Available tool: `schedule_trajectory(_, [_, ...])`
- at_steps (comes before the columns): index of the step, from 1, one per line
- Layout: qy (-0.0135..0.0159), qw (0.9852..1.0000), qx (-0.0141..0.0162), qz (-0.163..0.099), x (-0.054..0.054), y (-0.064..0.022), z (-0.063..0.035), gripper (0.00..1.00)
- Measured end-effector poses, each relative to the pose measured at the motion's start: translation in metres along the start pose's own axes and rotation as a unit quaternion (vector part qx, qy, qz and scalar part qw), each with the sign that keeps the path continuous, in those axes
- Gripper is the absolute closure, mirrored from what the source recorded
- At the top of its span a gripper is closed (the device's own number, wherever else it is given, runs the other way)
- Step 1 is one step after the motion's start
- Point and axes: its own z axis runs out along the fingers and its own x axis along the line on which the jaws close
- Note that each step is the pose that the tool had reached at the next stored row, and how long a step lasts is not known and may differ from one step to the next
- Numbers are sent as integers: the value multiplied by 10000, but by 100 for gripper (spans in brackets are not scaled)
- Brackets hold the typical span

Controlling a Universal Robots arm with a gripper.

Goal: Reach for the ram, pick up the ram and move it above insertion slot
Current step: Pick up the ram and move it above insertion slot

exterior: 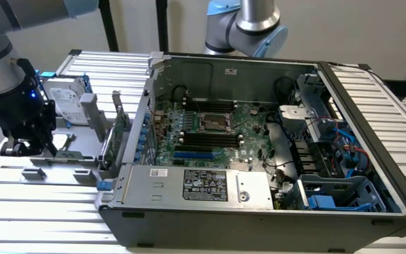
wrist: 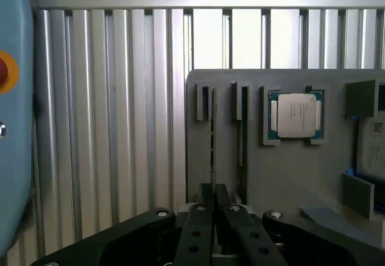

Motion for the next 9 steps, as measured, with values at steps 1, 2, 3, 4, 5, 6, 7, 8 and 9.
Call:
schedule_trajectory(1, [-13, 10000, -1, -5, -1, -26, -33, 87])
schedule_trajectory(2, [-24, 10000, -2, -10, -3, -50, -64, 87])
schedule_trajectory(3, [-35, 10000, -2, -14, -4, -75, -95, 87])
schedule_trajectory(4, [-46, 10000, -1, -18, -6, -100, -126, 87])
schedule_trajectory(5, [-57, 10000, -2, -23, -7, -126, -159, 87])
schedule_trajectory(6, [-66, 10000, -2, -29, -9, -152, -198, 87])
schedule_trajectory(7, [-73, 10000, -2, -33, -10, -177, -237, 87])
schedule_trajectory(8, [-81, 10000, -2, -39, -12, -203, -279, 87])
schedule_trajectory(9, [-87, 10000, -4, -44, -14, -228, -322, 87])
